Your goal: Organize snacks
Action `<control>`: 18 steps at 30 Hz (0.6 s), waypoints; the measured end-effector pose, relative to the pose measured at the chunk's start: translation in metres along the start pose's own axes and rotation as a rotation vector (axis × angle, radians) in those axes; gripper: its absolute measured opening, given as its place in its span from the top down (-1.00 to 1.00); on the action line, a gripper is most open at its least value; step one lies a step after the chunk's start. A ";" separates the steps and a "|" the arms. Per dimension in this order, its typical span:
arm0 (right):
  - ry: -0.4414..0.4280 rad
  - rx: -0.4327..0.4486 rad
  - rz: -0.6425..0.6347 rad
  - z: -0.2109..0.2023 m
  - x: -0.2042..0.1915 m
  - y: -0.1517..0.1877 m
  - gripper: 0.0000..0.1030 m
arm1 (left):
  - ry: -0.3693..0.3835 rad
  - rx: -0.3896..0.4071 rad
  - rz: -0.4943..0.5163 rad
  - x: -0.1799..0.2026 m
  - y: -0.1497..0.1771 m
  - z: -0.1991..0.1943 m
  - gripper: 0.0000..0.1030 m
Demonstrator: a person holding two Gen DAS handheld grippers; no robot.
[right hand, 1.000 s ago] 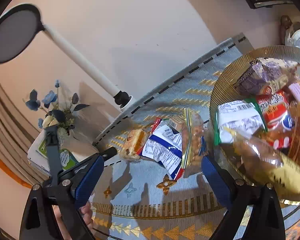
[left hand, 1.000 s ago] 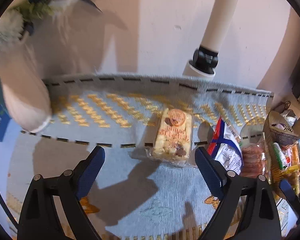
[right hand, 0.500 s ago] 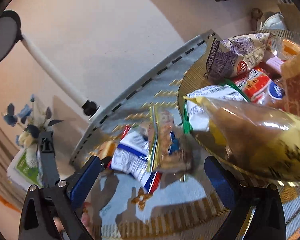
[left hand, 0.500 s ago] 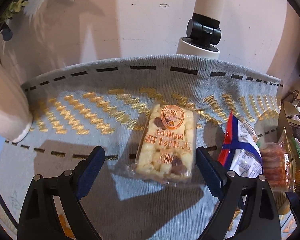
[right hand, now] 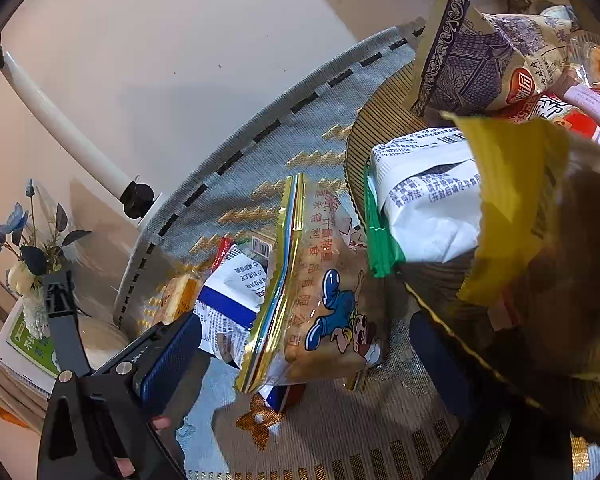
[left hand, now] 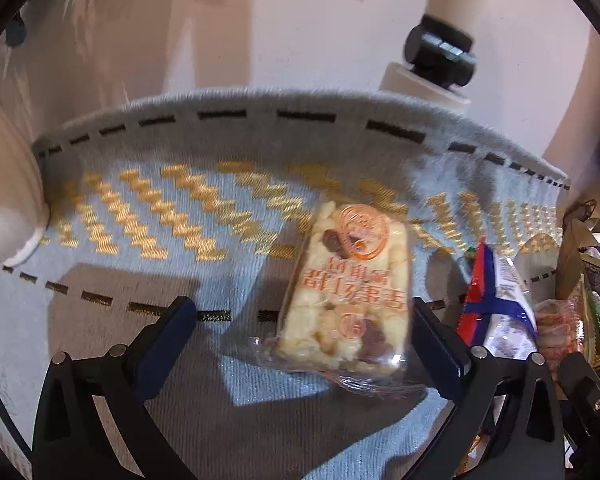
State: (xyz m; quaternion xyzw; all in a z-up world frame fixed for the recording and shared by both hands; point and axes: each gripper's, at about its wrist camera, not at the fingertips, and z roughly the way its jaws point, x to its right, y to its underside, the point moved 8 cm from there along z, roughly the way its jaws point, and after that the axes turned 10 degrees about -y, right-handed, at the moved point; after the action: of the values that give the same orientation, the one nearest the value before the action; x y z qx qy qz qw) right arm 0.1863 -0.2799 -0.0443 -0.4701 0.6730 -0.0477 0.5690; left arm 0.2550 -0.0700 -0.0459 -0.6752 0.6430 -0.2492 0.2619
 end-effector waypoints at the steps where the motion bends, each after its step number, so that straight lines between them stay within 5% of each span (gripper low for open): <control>1: 0.000 0.000 0.000 0.000 0.000 0.000 -1.00 | -0.002 0.004 0.003 0.001 0.000 0.000 -0.99; 18: -0.001 0.004 0.001 0.000 0.000 0.001 -1.00 | 0.001 -0.012 -0.010 -0.008 0.002 0.003 -0.99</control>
State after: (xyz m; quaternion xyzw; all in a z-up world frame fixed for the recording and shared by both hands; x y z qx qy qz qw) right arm 0.1857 -0.2793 -0.0443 -0.4685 0.6731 -0.0484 0.5702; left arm 0.2553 -0.0622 -0.0491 -0.6799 0.6412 -0.2468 0.2563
